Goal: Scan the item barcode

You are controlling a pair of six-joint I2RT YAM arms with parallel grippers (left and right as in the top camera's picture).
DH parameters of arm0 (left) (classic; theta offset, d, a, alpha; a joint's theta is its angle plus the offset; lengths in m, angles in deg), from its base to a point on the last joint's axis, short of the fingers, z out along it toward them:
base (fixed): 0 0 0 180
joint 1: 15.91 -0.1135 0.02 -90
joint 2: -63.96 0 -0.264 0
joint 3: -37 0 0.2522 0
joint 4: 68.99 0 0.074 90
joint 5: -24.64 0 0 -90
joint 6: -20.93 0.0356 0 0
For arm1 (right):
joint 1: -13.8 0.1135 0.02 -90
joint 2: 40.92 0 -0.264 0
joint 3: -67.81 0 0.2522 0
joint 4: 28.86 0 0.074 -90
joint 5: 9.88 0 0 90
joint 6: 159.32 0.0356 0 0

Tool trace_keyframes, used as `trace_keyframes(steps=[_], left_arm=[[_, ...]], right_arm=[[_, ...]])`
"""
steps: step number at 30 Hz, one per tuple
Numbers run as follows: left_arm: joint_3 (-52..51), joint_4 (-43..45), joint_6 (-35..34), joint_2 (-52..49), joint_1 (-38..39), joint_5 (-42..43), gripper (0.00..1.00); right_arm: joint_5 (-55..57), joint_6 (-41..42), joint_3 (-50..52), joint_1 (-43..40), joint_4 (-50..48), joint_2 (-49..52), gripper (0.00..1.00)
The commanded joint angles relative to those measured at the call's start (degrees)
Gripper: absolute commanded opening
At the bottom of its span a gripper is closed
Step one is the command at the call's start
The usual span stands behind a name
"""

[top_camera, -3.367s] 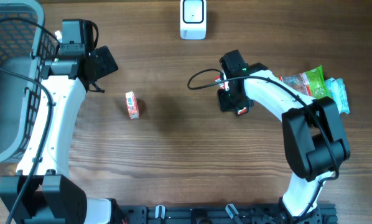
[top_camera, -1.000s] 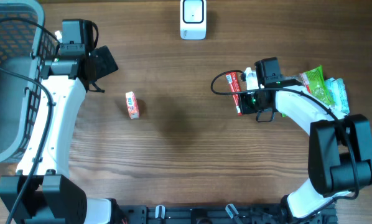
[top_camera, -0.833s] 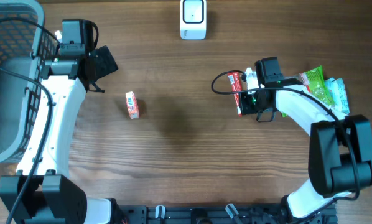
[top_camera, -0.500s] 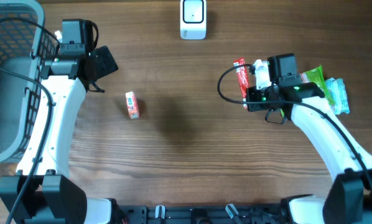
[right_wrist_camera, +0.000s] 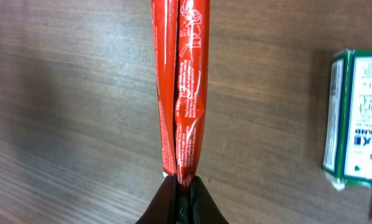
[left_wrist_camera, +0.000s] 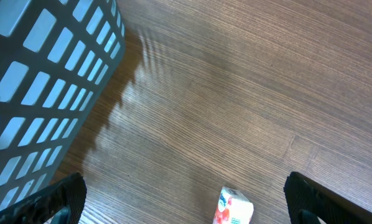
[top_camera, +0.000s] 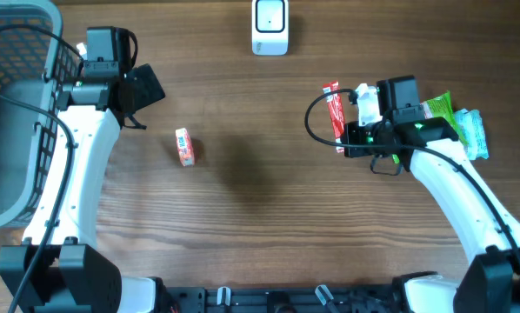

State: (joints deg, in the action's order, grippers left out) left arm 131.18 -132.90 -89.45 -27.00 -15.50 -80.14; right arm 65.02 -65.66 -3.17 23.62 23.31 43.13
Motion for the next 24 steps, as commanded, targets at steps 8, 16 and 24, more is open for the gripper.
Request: trace_keyframes(steps=[8, 16, 24], left_arm=[[0.5, 0.0, 0.7, 0.2, -0.3, -0.7, 1.0], [0.5, 0.0, 0.7, 0.2, -0.3, -0.7, 1.0], [0.5, 0.0, 0.7, 0.1, -0.3, -0.7, 1.0]], right_arm=[[0.0, -0.7, -9.6, 0.1, 13.7, -7.8, 0.04], [0.0, -1.0, -18.1, 0.1, 20.3, -7.8, 0.04], [0.0, -1.9, -22.8, 0.1, 20.5, -7.8, 0.04]])
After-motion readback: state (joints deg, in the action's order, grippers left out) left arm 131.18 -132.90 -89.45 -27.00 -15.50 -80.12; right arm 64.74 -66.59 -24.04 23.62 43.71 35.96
